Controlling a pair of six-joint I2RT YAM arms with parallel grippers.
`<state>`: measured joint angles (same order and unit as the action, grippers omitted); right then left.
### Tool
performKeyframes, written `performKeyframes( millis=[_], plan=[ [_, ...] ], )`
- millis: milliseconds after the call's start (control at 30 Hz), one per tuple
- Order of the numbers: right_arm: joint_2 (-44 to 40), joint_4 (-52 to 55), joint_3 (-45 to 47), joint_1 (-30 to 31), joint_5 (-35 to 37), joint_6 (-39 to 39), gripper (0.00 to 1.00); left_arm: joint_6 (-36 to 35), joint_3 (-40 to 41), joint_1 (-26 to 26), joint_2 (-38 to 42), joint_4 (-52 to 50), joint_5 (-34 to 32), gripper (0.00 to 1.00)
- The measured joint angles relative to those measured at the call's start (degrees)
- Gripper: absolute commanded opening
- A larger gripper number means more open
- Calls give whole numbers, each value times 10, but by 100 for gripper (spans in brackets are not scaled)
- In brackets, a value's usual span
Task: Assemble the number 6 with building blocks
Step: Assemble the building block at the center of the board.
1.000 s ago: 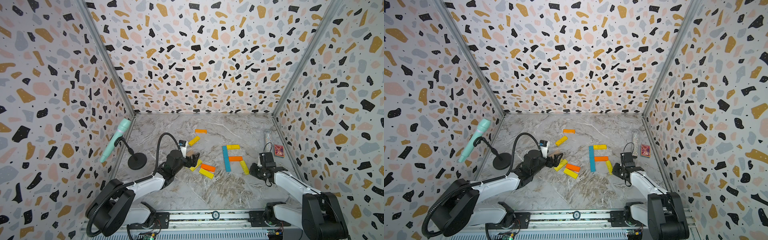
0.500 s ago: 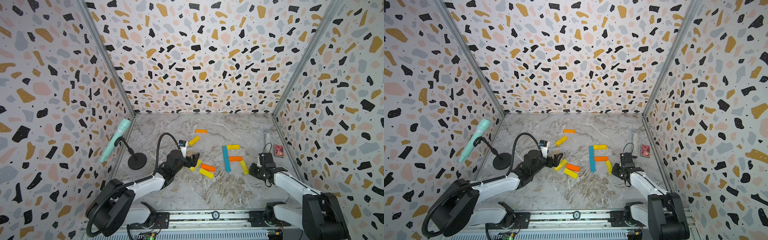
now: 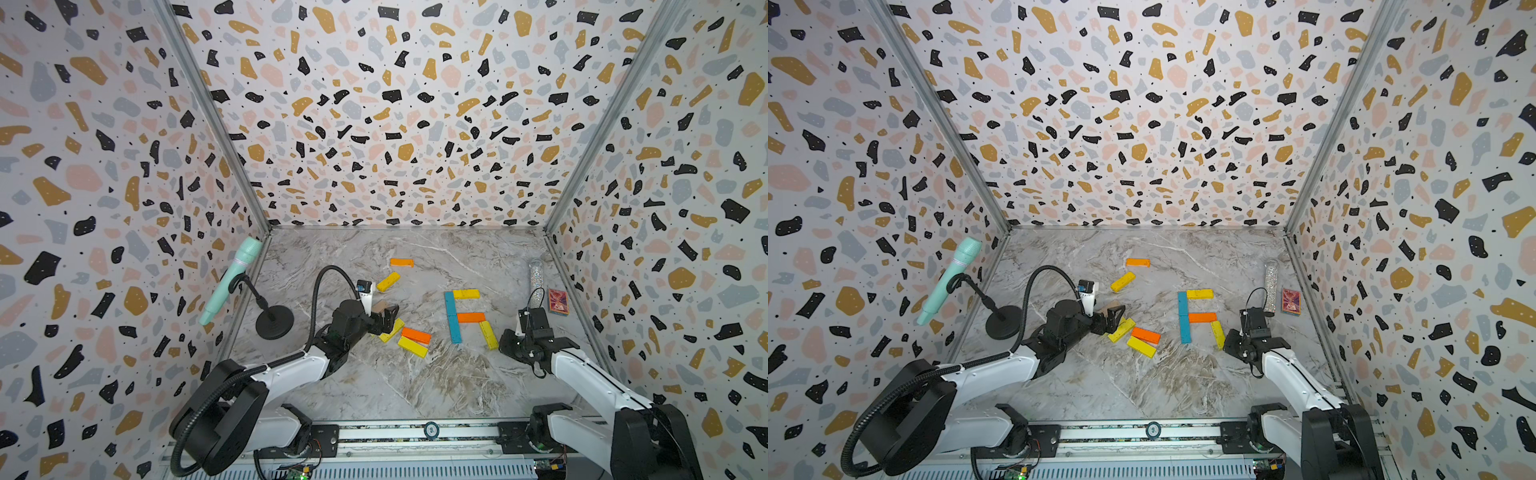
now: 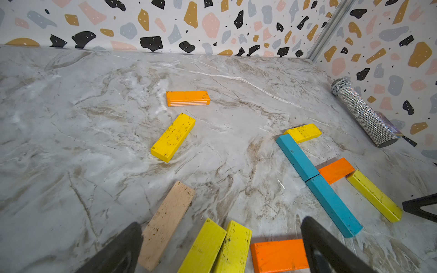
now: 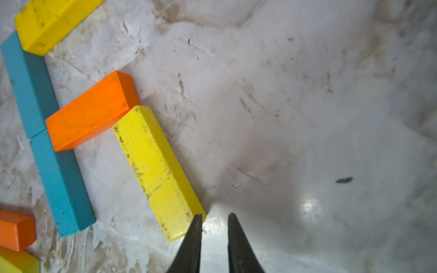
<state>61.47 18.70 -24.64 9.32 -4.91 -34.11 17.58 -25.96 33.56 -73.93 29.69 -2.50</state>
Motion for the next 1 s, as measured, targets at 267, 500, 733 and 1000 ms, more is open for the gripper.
performKeyframes(
  millis=[267, 500, 733, 1000],
  plan=[
    [19, 9, 0, 31, 3, -15, 13, 0, 1, 0, 3, 0, 0, 99],
    [33, -4, -1, 39, 5, -19, 10, 0, 1, 0, 6, 0, -2, 99],
    [42, -15, -3, 46, 5, -19, 10, 0, 1, 0, 6, 0, -6, 99],
    [36, 11, -14, 57, 9, -20, 10, 0, 1, 0, 6, 0, -10, 100]
  ],
)
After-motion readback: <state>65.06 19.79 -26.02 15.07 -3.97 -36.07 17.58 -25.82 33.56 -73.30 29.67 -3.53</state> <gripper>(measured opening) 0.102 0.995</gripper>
